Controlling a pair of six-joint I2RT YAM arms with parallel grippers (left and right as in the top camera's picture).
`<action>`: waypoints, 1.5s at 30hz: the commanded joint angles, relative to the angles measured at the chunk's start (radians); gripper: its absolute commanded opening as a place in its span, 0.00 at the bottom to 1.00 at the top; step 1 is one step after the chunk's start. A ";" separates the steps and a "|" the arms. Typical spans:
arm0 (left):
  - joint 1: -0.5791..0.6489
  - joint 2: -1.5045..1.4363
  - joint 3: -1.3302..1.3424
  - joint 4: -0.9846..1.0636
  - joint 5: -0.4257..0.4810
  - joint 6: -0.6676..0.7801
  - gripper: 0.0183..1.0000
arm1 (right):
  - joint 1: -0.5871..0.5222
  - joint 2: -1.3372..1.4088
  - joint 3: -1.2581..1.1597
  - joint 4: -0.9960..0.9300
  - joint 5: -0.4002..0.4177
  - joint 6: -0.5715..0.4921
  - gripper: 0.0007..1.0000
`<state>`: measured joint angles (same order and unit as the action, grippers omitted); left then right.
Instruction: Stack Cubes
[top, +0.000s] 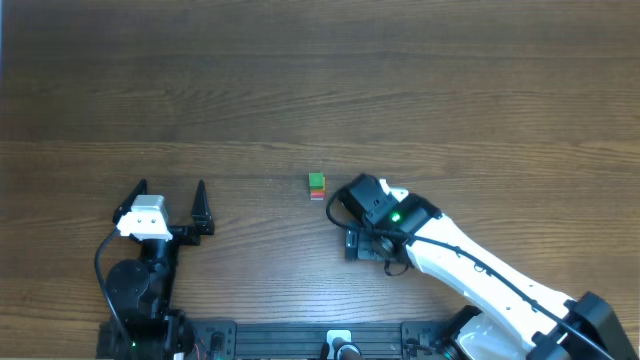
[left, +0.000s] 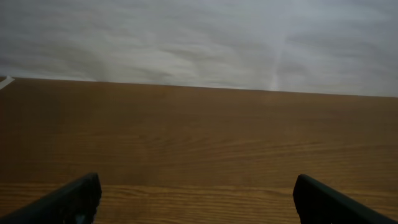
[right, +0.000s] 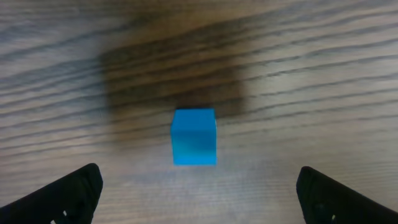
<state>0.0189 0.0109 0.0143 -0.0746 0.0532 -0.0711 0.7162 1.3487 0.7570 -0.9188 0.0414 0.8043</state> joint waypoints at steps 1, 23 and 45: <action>-0.006 -0.005 -0.008 0.003 0.006 0.011 1.00 | 0.005 -0.019 -0.074 0.086 -0.018 0.014 0.99; -0.006 -0.005 -0.008 0.003 0.006 0.011 1.00 | 0.005 0.073 -0.137 0.224 0.020 0.001 0.55; -0.006 -0.005 -0.008 0.003 0.006 0.011 1.00 | 0.005 0.073 -0.137 0.228 0.027 -0.016 0.21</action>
<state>0.0189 0.0109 0.0147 -0.0746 0.0532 -0.0711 0.7162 1.4151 0.6258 -0.6941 0.0525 0.7845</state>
